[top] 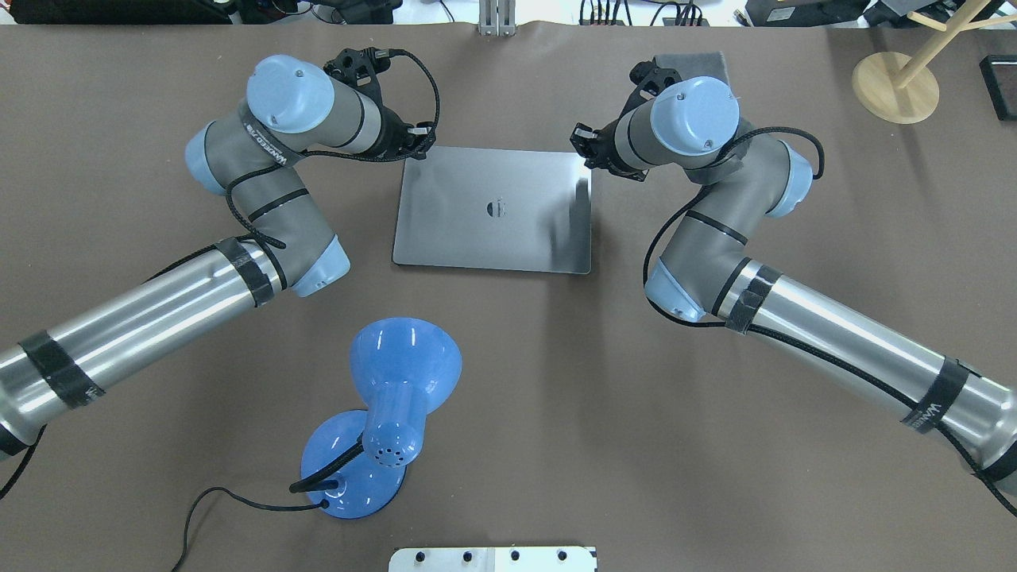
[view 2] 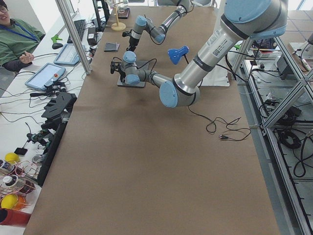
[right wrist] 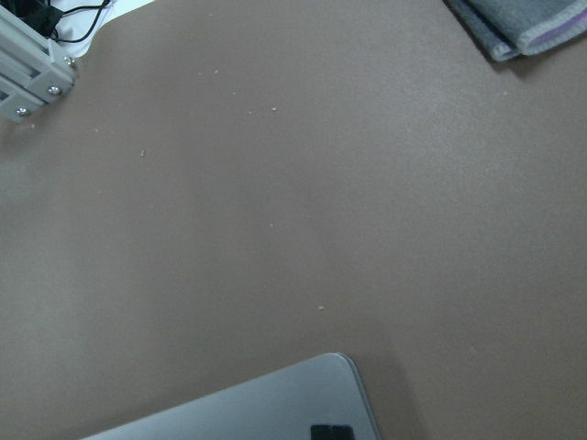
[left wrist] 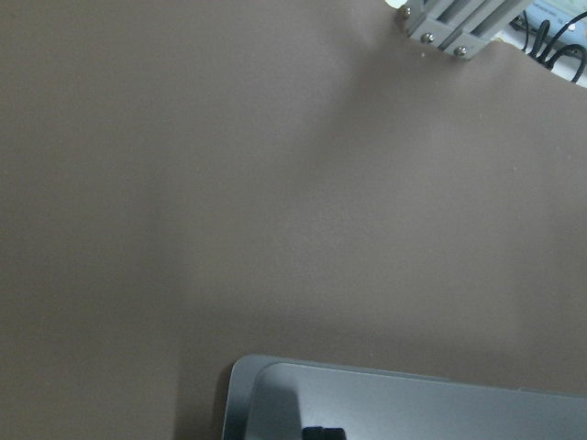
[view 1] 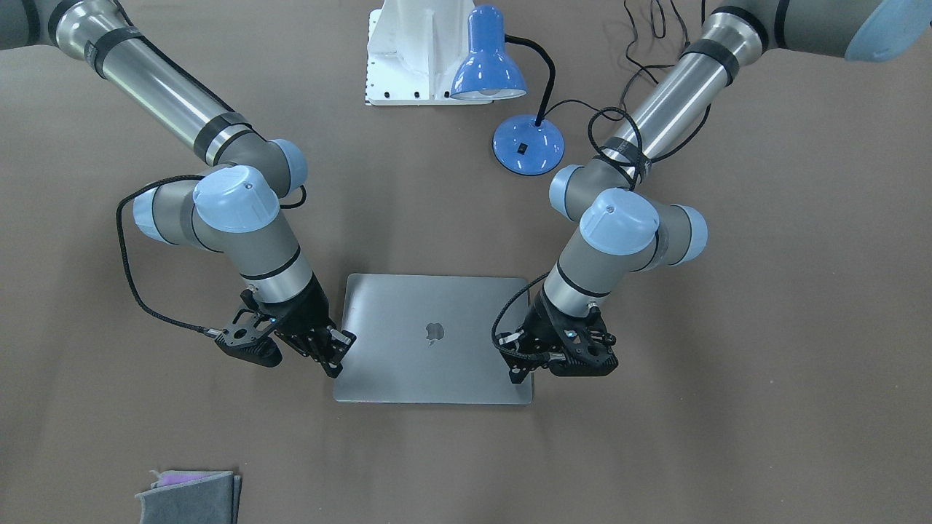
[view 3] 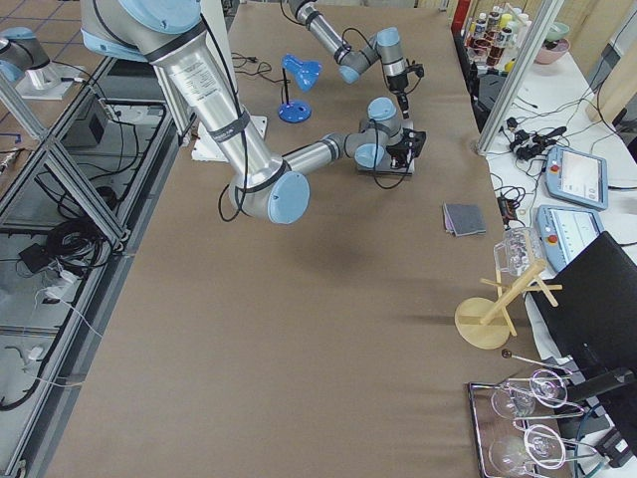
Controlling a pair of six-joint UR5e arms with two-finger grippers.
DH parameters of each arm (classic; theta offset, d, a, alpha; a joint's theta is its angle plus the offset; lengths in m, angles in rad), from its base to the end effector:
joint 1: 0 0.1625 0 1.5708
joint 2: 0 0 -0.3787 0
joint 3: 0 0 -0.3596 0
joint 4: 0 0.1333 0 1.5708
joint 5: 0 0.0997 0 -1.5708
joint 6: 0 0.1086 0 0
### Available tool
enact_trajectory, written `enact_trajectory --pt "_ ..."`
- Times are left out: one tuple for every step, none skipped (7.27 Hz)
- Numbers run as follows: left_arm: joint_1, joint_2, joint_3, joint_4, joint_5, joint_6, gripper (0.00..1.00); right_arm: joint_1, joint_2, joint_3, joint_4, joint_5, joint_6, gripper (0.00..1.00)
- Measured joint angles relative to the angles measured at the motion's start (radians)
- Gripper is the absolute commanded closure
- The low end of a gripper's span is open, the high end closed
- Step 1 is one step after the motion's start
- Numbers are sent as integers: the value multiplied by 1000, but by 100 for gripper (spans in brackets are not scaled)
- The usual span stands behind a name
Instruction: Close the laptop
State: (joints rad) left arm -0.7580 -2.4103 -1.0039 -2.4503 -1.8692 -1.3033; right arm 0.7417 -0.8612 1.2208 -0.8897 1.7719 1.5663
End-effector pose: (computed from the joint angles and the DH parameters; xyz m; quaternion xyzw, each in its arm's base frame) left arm 0.4848 -0.5985 0.2697 0.1556 0.5305 -0.1228 0.8241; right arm -0.4596 -0.5724 0.2910 0.0992 -0.4924 0.2645 0.8233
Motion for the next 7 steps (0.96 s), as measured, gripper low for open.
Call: enact_trajectory --pt "-4 -1 -19 1 -5 0 100 17 1 24 -16 27 -5 100" --pt "-19 5 -66 31 -35 0 47 46 -6 78 -68 83 -28 88" --pt "-51 23 -150 123 -101 11 2 80 -29 155 -150 139 -79 25" --pt "-89 62 -264 246 -173 62 2 114 -68 234 -228 176 -141 0" --pt "-131 125 -392 368 -229 153 2 153 -124 312 -301 201 -228 0" --pt "-174 194 -496 478 -266 262 2 198 -184 384 -372 224 -337 0" --pt "-223 272 -579 577 -292 405 2 247 -254 462 -457 253 -468 0"
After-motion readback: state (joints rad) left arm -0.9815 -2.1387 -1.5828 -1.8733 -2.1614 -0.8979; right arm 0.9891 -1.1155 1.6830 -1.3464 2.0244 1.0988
